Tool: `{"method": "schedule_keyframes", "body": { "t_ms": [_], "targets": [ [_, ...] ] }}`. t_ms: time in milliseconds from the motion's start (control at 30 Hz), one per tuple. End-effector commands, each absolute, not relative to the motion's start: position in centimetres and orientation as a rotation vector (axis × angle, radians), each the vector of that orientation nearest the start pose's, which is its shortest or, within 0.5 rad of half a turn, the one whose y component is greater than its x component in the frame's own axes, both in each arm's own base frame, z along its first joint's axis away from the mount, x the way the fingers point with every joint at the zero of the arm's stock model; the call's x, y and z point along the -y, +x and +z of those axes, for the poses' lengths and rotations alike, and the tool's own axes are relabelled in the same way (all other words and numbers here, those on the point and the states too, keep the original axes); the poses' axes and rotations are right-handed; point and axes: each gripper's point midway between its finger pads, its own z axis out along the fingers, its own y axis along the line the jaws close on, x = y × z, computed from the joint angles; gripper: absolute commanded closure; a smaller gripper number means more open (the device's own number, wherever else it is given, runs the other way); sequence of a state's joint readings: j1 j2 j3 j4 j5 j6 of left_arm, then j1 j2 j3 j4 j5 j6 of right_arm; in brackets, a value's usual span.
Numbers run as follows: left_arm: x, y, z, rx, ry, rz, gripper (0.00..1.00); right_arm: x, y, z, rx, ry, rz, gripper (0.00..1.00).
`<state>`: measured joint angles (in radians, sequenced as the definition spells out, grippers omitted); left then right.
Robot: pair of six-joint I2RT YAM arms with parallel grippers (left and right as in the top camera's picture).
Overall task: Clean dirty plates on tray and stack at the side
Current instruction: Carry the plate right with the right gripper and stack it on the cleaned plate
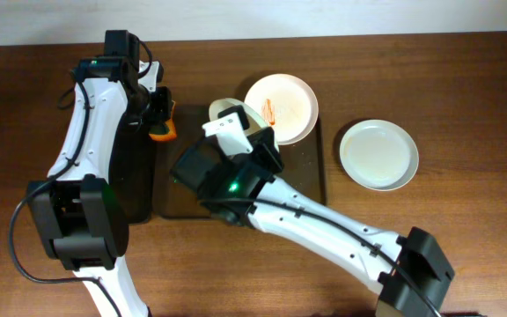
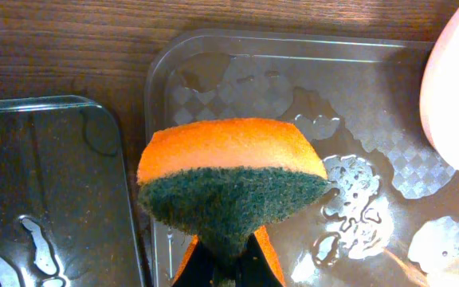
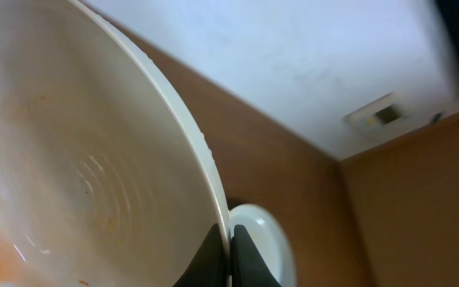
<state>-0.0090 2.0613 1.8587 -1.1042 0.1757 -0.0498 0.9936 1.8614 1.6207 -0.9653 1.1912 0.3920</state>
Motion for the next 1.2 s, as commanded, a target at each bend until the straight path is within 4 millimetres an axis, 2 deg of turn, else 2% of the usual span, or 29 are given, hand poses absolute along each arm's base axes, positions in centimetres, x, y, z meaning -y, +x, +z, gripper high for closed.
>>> {"method": "schedule_keyframes", "body": {
  "t_ms": [0,67,200,267,333,433,500,567,667,733,800,833,867,933,1067,1167],
  "targets": [
    [3.7,45.8,11.9,-2.880,-0.050,-0.294,1.00,-24.6,34.2,28.2,-1.805,-0.274,-0.885,0.96],
    [3.7,45.8,11.9,-2.880,-0.050,-0.294,1.00,-24.5,34.1,28.8,-1.768,-0.260,-0.912,0.96],
    [3.7,45.8,11.9,-2.880,-0.050,-0.294,1.00,-24.7,34.1,28.5,-1.788,-0.264,-0.889,0.96],
    [3.7,45.8,11.9,-2.880,-0.050,-0.294,1.00,-25.6,34.1,26.4,-1.895,-0.324,-0.796,0.96],
    [3.7,45.7,11.9,-2.884,-0.050,-0.294,1.00,-27.7,33.4,22.8,-2.086,-0.435,-0.610,0.96],
    [3.7,45.6,11.9,-2.888,-0.050,-0.294,1.00,-30.9,30.9,17.1,-2.445,-0.578,-0.198,0.96],
    [3.6,45.5,11.8,-2.892,-0.053,-0.289,1.00,-30.5,30.8,16.0,-2.547,-0.555,-0.099,0.96],
    [3.6,45.5,11.8,-2.892,-0.053,-0.289,1.00,-29.0,31.6,15.3,-2.647,-0.521,-0.021,0.96],
    [3.6,45.4,11.8,-2.894,-0.053,-0.289,1.00,-27.0,33.3,14.7,-2.773,-0.483,0.219,0.96],
    [3.6,45.4,11.8,-2.894,-0.053,-0.289,1.00,-24.8,35.0,14.8,-2.818,-0.403,0.355,0.96],
    [3.6,45.4,11.8,-2.894,-0.053,-0.289,1.00,-21.5,37.1,15.2,-2.836,-0.296,0.528,0.96],
    [3.6,45.4,11.8,-2.894,-0.053,-0.289,1.00,-14.9,39.6,15.8,-2.844,-0.009,0.691,0.96],
    [3.5,45.5,11.8,-2.894,-0.054,-0.286,1.00,-11.2,40.1,15.6,-2.854,0.121,0.670,0.96],
    [3.5,45.5,11.8,-2.894,-0.054,-0.283,1.00,-7.3,40.0,15.3,-2.865,0.213,0.639,0.96],
    [3.5,45.5,11.8,-2.894,-0.054,-0.283,1.00,3.7,38.4,13.9,-2.887,0.565,0.434,0.96],
    [3.5,45.5,11.8,-2.894,-0.054,-0.283,1.00,8.6,37.4,13.0,-2.866,0.729,0.330,0.96]
  ]
}}
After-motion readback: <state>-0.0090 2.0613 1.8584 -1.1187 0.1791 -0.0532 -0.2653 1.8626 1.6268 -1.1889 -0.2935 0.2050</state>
